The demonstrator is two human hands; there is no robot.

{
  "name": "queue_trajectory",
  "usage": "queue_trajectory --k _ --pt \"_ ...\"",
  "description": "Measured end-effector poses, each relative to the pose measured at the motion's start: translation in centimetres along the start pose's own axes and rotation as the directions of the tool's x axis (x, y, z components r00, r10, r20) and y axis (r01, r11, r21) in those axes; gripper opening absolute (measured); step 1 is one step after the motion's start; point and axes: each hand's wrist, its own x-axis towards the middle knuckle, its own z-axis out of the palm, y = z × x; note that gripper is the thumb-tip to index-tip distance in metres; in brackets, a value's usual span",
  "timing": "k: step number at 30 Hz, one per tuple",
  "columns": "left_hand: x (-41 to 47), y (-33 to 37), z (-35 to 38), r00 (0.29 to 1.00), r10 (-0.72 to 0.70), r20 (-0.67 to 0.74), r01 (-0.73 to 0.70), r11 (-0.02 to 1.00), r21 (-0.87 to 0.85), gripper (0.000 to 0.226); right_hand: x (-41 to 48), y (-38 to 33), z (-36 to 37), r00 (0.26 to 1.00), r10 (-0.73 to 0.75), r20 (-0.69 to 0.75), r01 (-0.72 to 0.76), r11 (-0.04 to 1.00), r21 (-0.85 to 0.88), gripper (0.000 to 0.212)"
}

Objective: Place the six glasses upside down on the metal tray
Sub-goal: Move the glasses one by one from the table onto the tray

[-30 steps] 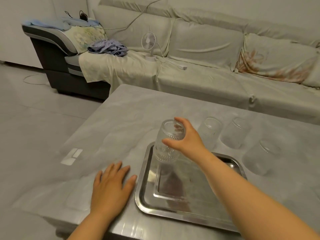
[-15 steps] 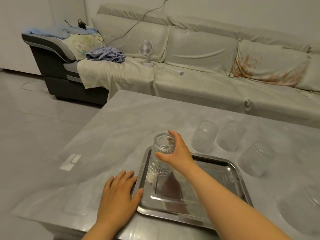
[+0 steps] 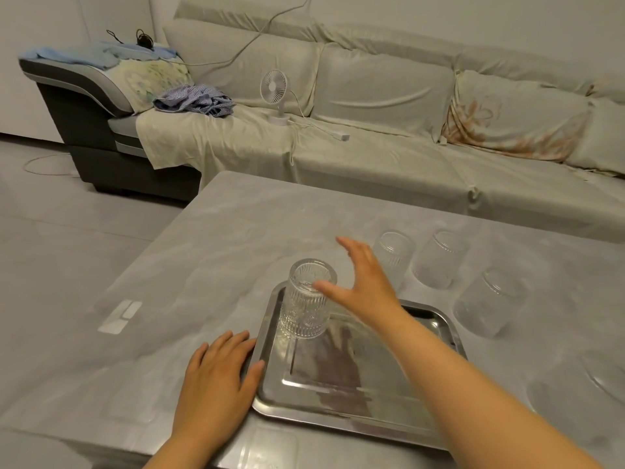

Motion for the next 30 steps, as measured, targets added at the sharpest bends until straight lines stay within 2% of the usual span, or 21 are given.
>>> queue_trajectory --k 2,4,7,9,13,16,19,22,25,28,30 --pt "0.0 0.0 0.0 1.000 -0.004 -0.010 0.004 1.000 -0.012 0.038 0.8 0.9 -1.8 0.986 -0.030 -0.161 0.013 0.994 -0.108 0.068" --pt "0.0 0.0 0.0 1.000 -0.009 -0.013 0.009 1.000 -0.015 0.037 2.0 2.5 -3.5 0.966 0.053 -0.252 -0.097 0.982 -0.163 0.061" --pt "0.0 -0.1 0.1 1.000 -0.014 -0.012 0.014 1.000 -0.008 0.037 3.5 5.4 -5.4 0.928 0.304 -0.216 -0.346 0.918 -0.195 0.067" --pt "0.0 0.0 0.2 1.000 -0.015 -0.011 0.015 1.000 0.004 0.036 4.2 6.8 -6.0 0.905 0.392 -0.164 -0.417 0.894 -0.163 0.073" --pt "0.1 0.1 0.1 1.000 -0.023 -0.013 0.023 1.000 0.016 0.036 5.2 8.0 -5.3 0.910 0.411 -0.049 -0.414 0.904 -0.106 0.078" --pt "0.1 0.2 0.0 1.000 -0.025 -0.001 0.025 1.000 0.017 0.051 5.7 8.1 -4.3 0.910 0.412 -0.056 -0.415 0.907 -0.075 0.079" --pt "-0.1 0.2 0.0 0.999 -0.031 -0.009 0.031 0.999 0.014 0.054 6.2 8.2 -4.1 0.904 0.424 -0.062 -0.426 0.905 -0.017 0.079" --pt "0.0 0.3 -0.1 1.000 -0.019 -0.002 0.019 0.999 0.029 0.062 6.5 8.4 -4.2 0.906 0.419 -0.051 -0.421 0.907 -0.029 0.076" --pt "0.0 0.2 0.0 1.000 -0.021 0.013 0.020 0.999 0.038 0.064 6.5 8.4 -4.2 0.907 0.415 -0.075 -0.417 0.909 -0.005 0.075" --pt "0.0 0.3 -0.1 1.000 -0.020 0.001 0.020 1.000 0.021 0.060 6.3 7.4 -5.1 0.878 0.452 -0.158 -0.422 0.887 0.190 0.074" --pt "0.0 0.4 -0.2 1.000 -0.014 0.001 0.013 1.000 0.027 0.063 5.9 6.1 -6.2 0.882 0.426 -0.202 -0.374 0.893 0.251 0.070"
